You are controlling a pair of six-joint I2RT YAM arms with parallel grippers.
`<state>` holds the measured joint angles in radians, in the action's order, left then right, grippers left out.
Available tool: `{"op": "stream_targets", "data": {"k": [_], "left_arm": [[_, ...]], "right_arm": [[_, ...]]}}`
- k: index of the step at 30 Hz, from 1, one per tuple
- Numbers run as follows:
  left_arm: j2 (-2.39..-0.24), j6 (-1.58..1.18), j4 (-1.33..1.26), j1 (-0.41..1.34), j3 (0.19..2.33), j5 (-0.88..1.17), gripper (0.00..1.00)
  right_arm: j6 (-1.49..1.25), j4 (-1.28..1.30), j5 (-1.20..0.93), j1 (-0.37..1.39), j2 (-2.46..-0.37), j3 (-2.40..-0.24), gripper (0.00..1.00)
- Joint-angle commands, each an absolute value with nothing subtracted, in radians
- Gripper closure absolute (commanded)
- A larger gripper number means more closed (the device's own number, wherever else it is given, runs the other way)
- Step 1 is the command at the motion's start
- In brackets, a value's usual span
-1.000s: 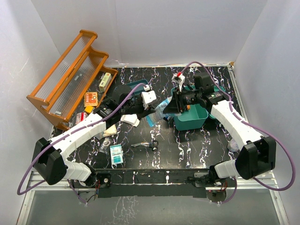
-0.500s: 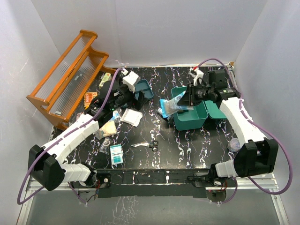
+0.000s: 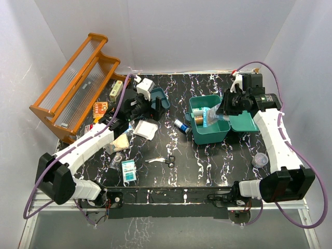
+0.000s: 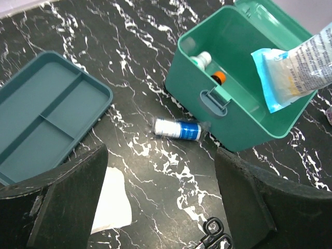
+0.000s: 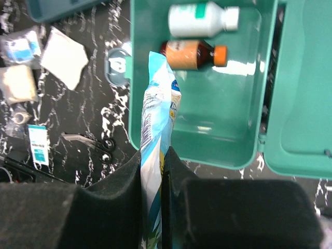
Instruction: Organize the medicine kit
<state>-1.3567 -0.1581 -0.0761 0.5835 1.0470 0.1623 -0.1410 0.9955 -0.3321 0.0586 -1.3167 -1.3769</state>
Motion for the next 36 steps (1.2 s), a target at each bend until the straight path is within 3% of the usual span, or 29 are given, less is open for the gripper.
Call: {"op": "stream_targets", "data": {"k": [1, 20, 31, 35, 36], "left_arm": [[-1.364, -0.168, -0.076, 0.579, 1.07, 0.204, 0.18], [-1.48, -0.159, -0.127, 0.546, 1.089, 0.151, 0.18], [-1.53, -0.153, -0.124, 0.494, 1.1, 0.164, 0.17], [-1.55, -0.16, -0.135, 0.491, 1.108, 0.17, 0.17], [-1.553, -0.161, -0.142, 0.492, 1.11, 0.175, 0.17]], "right_arm": [[-0.128, 1.022, -0.284, 0.06, -1.366, -1.41, 0.98], [-0.117, 1.001, -0.375, 0.133, -1.648, -1.479, 0.98], [-0.127, 0.995, -0.431, 0.148, -1.733, -1.457, 0.9], [-0.15, 1.003, -0.372, 0.165, -1.735, -1.453, 0.84], [-0.159, 1.002, -0.372, 0.166, -1.735, -1.452, 0.78]]}}
